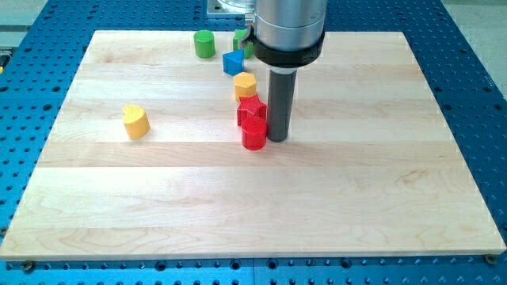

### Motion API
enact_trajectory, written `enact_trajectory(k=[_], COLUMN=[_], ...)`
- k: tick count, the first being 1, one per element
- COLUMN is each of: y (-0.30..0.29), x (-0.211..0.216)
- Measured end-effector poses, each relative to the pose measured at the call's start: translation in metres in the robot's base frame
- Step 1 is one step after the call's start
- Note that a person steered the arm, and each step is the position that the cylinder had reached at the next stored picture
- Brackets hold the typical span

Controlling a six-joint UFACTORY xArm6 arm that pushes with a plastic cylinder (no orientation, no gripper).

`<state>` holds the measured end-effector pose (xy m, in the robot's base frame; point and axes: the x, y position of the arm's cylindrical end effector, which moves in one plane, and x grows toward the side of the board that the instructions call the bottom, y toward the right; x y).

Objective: Nudge the red star to the left

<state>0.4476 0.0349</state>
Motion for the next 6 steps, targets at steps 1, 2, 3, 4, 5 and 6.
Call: enact_trajectory(k=[1, 2, 3, 4, 5, 6], y=[-0.004, 0.038, 0.03, 0.024, 0.008, 0.0], x=[0.0, -0.027, -0.035, -0.035, -0.035, -0.035])
